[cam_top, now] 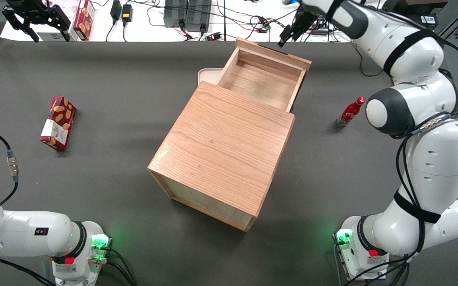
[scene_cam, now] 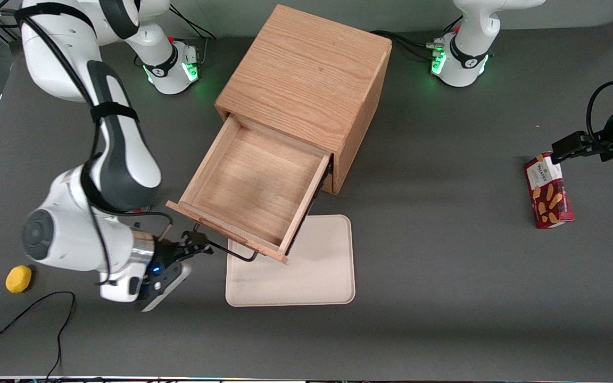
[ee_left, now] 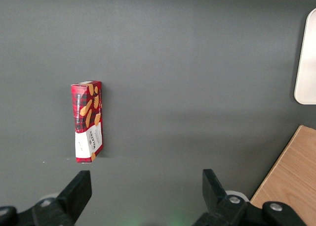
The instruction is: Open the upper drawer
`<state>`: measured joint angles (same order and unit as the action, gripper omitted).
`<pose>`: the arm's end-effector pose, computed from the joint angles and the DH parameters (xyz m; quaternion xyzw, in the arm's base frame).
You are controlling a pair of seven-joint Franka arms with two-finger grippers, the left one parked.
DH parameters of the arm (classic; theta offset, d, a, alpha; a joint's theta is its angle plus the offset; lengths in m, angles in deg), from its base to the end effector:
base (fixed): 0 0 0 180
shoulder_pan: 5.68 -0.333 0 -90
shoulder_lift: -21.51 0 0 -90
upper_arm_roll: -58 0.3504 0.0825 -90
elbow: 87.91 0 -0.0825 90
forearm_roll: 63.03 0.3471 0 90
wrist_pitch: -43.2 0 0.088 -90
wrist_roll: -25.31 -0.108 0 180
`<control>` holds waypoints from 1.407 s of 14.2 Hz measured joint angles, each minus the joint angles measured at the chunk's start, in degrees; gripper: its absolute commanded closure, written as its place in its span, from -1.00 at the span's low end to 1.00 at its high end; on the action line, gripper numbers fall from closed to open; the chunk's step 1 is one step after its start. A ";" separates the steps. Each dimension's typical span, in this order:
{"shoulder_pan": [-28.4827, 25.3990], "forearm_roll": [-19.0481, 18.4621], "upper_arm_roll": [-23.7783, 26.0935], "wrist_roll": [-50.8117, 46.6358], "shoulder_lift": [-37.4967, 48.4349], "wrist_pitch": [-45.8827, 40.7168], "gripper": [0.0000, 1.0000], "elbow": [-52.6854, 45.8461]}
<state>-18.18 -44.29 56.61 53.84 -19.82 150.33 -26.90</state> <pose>0.7274 0.1747 0.4515 -0.9416 -0.2989 -0.0634 0.1417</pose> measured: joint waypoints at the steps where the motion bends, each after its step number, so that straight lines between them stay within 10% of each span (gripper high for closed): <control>1: 0.77 0.00 -0.01 0.03 -0.01 -0.01 -1.00 -0.46; 20: 1.93 -9.40 -9.24 -4.00 17.07 -25.23 -1.00 5.37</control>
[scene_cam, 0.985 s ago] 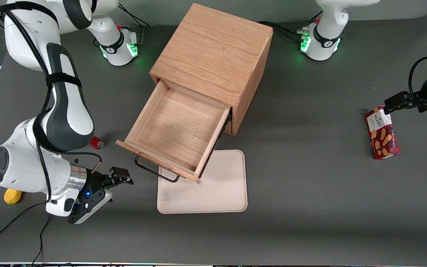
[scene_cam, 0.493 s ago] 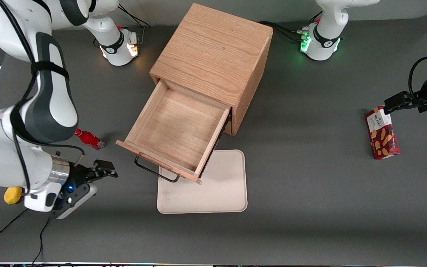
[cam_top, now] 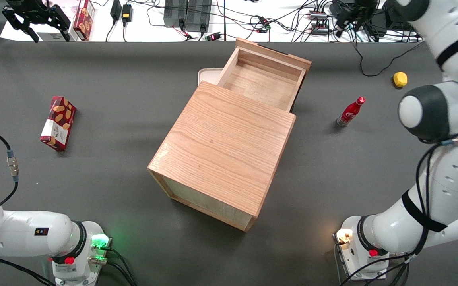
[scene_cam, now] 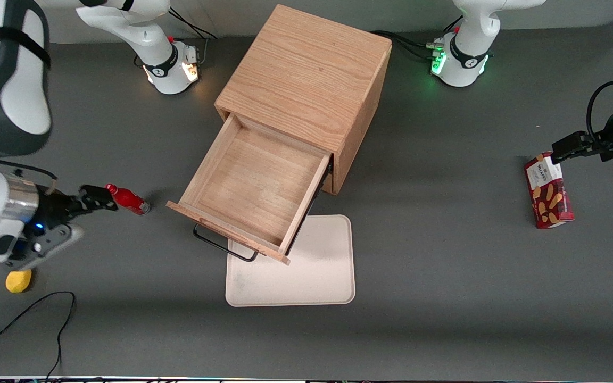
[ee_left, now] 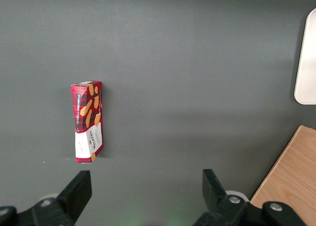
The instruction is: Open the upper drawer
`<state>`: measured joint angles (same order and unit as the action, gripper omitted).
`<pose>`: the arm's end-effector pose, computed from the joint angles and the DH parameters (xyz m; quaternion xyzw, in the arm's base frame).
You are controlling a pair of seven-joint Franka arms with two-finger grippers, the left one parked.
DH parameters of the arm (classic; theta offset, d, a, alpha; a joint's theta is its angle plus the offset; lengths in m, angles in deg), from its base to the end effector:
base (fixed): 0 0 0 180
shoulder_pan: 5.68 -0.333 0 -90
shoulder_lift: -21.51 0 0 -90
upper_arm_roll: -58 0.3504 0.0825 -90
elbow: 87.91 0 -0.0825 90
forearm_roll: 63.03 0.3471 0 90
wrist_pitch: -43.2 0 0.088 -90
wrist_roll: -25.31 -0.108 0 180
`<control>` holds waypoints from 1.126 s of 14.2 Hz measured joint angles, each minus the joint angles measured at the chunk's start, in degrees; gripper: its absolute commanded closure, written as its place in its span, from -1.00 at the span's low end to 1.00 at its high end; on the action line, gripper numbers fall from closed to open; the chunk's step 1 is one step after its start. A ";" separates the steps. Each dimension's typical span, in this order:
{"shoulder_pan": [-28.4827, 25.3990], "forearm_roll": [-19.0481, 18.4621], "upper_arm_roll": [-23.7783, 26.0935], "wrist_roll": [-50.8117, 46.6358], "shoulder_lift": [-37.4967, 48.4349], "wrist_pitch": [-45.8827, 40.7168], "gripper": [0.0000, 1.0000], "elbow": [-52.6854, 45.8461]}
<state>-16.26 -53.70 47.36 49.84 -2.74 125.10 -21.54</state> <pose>0.6355 0.0478 0.5807 -0.9714 -0.2217 0.0623 0.0574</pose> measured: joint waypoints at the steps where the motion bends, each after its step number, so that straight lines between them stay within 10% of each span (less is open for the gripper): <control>1: 0.03 -0.01 -1.43 -0.04 2.64 -0.04 -1.00 3.10; 16: -1.22 -5.78 -6.39 -24.05 18.14 4.22 -1.00 22.98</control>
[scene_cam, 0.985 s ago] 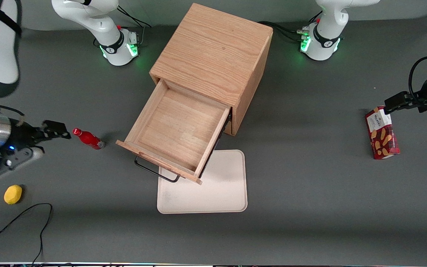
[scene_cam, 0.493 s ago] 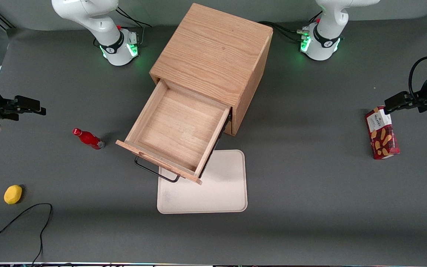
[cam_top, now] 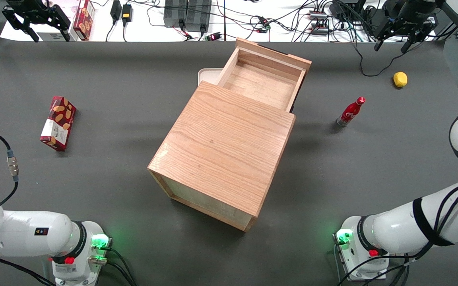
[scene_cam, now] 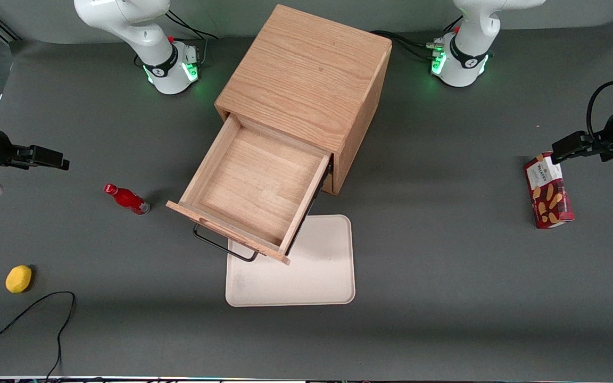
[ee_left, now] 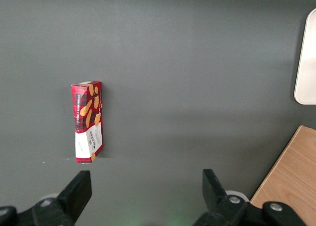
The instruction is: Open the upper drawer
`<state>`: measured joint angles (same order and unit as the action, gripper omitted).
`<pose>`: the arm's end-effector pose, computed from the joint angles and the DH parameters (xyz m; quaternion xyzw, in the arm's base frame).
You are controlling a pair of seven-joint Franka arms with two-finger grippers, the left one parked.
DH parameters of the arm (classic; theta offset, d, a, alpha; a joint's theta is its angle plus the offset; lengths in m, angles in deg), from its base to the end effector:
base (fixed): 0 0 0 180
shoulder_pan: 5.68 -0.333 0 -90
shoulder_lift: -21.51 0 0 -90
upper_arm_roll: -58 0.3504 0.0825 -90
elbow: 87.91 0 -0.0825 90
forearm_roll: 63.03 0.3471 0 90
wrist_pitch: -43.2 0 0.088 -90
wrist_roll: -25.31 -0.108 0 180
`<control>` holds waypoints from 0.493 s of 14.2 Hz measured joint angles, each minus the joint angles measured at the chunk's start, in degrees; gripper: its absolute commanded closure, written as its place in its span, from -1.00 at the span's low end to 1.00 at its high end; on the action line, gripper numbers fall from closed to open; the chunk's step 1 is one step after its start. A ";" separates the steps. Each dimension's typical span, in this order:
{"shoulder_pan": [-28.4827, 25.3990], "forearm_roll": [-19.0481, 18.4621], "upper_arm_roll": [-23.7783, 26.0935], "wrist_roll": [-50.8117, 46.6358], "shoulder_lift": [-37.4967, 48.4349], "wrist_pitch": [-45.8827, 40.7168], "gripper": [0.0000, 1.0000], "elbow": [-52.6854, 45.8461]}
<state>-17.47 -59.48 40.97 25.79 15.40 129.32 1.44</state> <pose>0.5400 -0.0331 0.6033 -0.9959 0.0422 0.0782 0.0193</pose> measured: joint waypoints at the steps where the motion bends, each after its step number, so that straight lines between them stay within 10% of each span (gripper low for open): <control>1: -0.39 -0.01 0.00 -0.18 0.05 1.40 -1.00 0.59; 7: -1.33 -0.11 -0.11 -0.01 4.07 5.71 -1.00 4.70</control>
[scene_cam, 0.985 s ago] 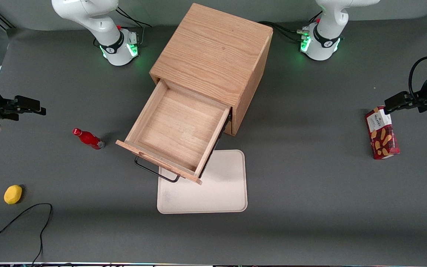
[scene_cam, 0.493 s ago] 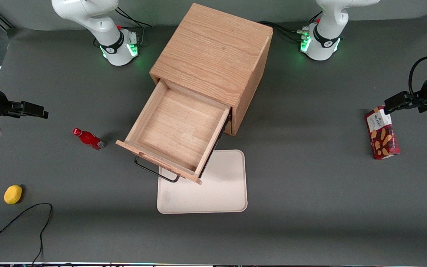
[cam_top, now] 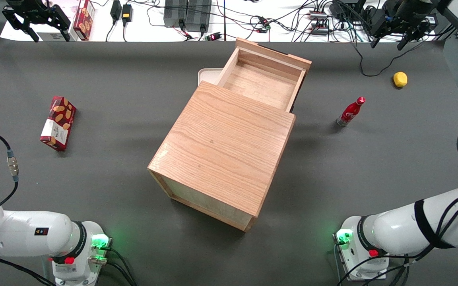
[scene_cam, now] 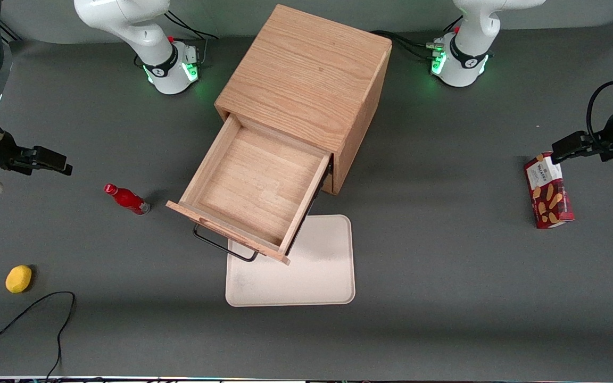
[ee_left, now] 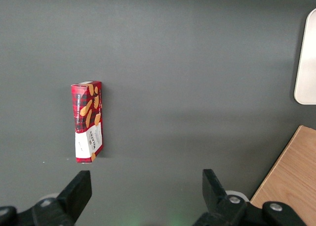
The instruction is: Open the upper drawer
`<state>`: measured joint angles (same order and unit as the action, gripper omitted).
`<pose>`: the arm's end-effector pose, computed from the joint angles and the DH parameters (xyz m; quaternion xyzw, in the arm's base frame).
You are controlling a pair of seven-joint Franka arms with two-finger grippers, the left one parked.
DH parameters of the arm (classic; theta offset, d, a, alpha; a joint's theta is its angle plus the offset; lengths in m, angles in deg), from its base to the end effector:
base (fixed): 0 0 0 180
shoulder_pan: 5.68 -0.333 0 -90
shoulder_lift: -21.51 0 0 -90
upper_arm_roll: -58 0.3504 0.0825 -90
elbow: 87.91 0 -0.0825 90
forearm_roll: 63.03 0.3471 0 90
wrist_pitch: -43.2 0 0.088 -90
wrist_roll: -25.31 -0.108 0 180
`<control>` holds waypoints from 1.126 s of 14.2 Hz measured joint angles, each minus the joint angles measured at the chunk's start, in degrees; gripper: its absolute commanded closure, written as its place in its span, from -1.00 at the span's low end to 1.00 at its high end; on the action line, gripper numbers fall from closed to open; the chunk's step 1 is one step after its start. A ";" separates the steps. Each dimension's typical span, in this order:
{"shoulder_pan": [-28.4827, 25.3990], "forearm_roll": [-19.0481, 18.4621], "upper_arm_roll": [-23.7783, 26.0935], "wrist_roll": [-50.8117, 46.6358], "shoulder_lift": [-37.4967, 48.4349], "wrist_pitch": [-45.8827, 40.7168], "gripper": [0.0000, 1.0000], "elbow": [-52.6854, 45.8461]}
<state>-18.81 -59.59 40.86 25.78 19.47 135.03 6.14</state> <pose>0.5275 -0.0276 0.6122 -0.9985 0.0330 0.0354 0.0261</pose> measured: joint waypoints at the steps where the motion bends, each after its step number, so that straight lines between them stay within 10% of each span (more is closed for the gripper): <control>1: 0.33 -0.01 -0.05 0.19 0.40 0.09 -1.00 0.19; 7: 12.83 -0.01 10.56 3.62 0.75 0.14 -1.00 -0.54; 16: 12.60 -0.01 11.89 3.56 0.63 -0.22 -1.00 -2.64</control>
<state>-6.21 -59.60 52.74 29.34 20.09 134.82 3.51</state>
